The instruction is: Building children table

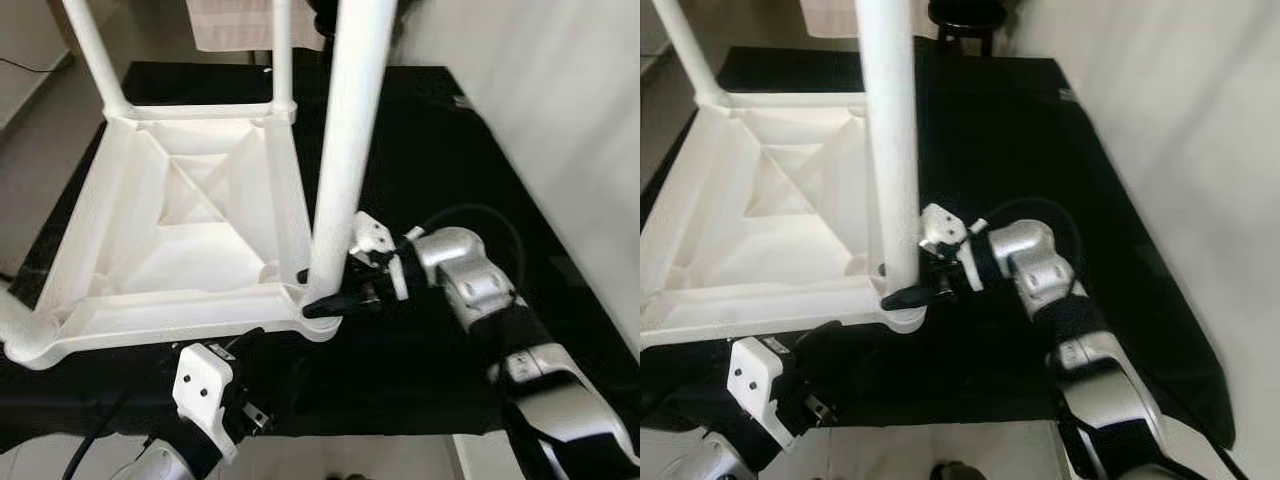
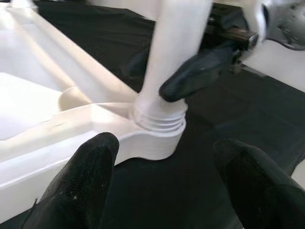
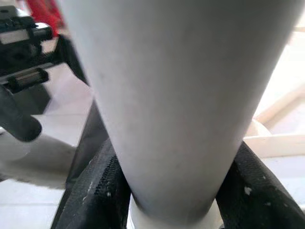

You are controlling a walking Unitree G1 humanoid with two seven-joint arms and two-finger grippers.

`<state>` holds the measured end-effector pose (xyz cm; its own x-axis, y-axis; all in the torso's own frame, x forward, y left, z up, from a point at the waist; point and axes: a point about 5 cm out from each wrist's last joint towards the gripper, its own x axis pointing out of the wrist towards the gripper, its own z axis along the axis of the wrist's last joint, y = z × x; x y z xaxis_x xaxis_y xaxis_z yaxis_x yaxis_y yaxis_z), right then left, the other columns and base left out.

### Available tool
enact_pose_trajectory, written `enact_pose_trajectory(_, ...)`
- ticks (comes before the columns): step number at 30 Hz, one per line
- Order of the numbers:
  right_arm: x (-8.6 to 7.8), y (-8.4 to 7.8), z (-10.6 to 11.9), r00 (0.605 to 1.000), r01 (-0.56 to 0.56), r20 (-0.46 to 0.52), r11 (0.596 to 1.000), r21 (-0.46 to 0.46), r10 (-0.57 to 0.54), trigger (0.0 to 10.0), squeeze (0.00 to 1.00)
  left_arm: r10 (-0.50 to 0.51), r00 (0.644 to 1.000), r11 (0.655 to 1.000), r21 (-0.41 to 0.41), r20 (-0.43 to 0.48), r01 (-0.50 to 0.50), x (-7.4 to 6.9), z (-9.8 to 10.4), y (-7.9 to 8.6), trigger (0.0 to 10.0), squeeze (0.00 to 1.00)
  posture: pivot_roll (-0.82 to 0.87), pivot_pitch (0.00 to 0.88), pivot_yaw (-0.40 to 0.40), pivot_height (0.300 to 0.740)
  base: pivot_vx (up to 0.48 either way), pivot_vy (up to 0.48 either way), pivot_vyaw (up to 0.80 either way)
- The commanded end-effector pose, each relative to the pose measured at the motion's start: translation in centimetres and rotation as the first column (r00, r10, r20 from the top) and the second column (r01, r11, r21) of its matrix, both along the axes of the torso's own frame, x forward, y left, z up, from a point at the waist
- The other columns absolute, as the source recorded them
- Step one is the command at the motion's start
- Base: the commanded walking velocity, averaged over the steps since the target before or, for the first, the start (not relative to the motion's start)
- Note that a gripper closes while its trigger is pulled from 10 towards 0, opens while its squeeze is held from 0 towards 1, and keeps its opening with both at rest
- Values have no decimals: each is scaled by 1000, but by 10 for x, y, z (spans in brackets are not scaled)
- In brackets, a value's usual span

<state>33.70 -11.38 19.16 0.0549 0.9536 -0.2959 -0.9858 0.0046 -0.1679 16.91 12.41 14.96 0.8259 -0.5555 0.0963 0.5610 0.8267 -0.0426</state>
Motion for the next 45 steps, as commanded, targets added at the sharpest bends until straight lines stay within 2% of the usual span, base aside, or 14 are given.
enact_pose_trajectory(1,-1,-15,-5,986,169,-19,985,26,-169,0,0,4,1000,1000,4,-20,-4,-1,-4,1,10000,0,-160,186,-104,740,0,0,0)
enact_pose_trajectory(2,-4,-7,-22,881,473,-24,878,67,-473,0,0,6,1000,1000,4,-19,-6,0,-4,2,10000,0,-175,182,-106,740,0,0,0)
enact_pose_trajectory(3,-12,-12,-36,637,770,-47,634,71,-769,0,0,7,1000,1000,5,-19,-7,1,-4,4,10000,0,-188,185,-102,740,0,0,0)
enact_pose_trajectory(5,-12,-12,-36,637,770,-47,634,71,-769,0,0,7,1000,1000,5,-19,-7,1,-4,4,10000,0,-188,185,-102,740,0,0,0)
enact_pose_trajectory(6,-37,-15,-55,467,884,-99,468,15,-879,0,0,7,1000,1000,6,-18,-7,2,-4,6,10000,0,-191,186,-100,740,0,0,0)
enact_pose_trajectory(8,-60,-13,-66,387,920,-105,391,-19,-916,0,0,5,1000,1000,8,-18,-5,3,-4,7,10000,0,-204,183,-81,740,0,0,0)
enact_pose_trajectory(16,-62,5,-61,525,848,-87,529,-26,-847,0,0,3,1000,1000,18,-18,-3,12,-8,10,10000,0,-203,140,-75,740,0,0,0)
enact_pose_trajectory(17,-64,8,-60,516,853,-88,520,-36,-852,9647,0,16,1000,1000,18,-15,-16,12,-8,11,10000,0,-200,138,-75,740,0,0,0)
enact_pose_trajectory(21,-64,19,-51,561,823,-121,568,-28,-819,10000,0,21,1000,1000,18,-13,-21,14,-9,11,10000,0,-205,126,-70,740,0,0,0)
enact_pose_trajectory(22,-64,23,-44,607,789,-145,614,0,-781,10000,1000,13,1000,1000,16,-14,-13,15,-10,10,10000,0,-203,123,-71,740,0,0,0)
enact_pose_trajectory(31,-54,28,-11,944,322,36,941,106,-327,10000,1000,4,1000,1000,5,-13,-4,16,-10,6,10000,0,-194,119,-76,740,0,0,0)
enact_pose_trajectory(33,-50,26,-8,959,269,68,959,87,-276,10000,929,4,1000,1000,3,-13,-4,16,-10,6,10000,0,-190,119,-76,740,0,0,0)
enact_pose_trajectory(35,-39,23,-4,971,211,98,975,62,-217,10000,0,5,1000,1000,0,-12,-5,15,-9,4,10000,0,-172,121,-81,740,0,0,0)
enact_pose_trajectory(45,-7,36,-1,999,53,0,997,48,-53,10000,0,1,1000,1000,-12,-12,-1,7,-6,-1,10000,0,-136,162,-89,740,0,0,0)
